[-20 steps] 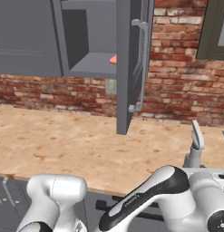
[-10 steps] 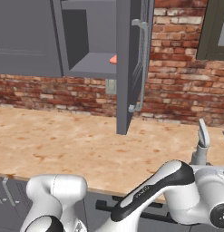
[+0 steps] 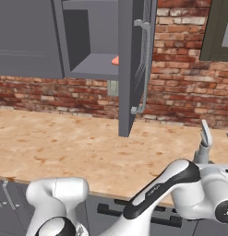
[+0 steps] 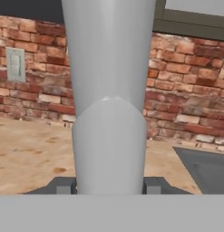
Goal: Locate and retrieve the spray and bar soap from the cabinet. Place them next to the sink.
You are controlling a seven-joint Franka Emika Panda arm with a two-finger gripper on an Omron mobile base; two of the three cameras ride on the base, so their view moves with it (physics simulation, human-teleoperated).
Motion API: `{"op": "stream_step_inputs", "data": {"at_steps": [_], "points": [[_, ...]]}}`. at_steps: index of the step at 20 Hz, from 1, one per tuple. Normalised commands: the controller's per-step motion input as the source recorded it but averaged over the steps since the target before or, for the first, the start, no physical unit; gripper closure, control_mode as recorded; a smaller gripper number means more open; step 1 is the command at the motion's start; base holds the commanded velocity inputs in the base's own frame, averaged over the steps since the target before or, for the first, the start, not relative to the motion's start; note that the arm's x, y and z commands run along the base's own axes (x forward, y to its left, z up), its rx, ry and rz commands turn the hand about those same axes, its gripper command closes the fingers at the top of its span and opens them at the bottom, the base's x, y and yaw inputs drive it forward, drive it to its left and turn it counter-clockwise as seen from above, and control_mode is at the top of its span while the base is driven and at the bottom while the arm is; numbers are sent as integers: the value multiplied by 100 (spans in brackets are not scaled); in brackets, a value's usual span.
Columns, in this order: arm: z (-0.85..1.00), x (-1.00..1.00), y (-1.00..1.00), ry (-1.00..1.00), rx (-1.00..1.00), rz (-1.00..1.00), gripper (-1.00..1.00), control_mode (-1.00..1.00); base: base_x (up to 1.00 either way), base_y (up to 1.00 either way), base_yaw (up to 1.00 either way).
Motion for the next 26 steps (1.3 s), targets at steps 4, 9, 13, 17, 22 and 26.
{"op": "stream_step_inputs", "data": {"at_steps": [4, 9, 13, 17, 22, 26], "points": [[-9, 27, -9, -2, 0, 1, 100, -100, 0, 0, 0], [-12, 28, -13, -1, -2, 0, 100, -100, 0, 0, 0], [-15, 40, -28, 4, -2, -1, 100, -100, 0, 0, 0], [-18, 39, -27, 1, -3, 0, 100, -100, 0, 0, 0], [-25, 39, -27, 1, -3, 0, 100, -100, 0, 0, 0], [-30, 35, -26, 4, 0, 0, 100, -100, 0, 0, 0]]}}
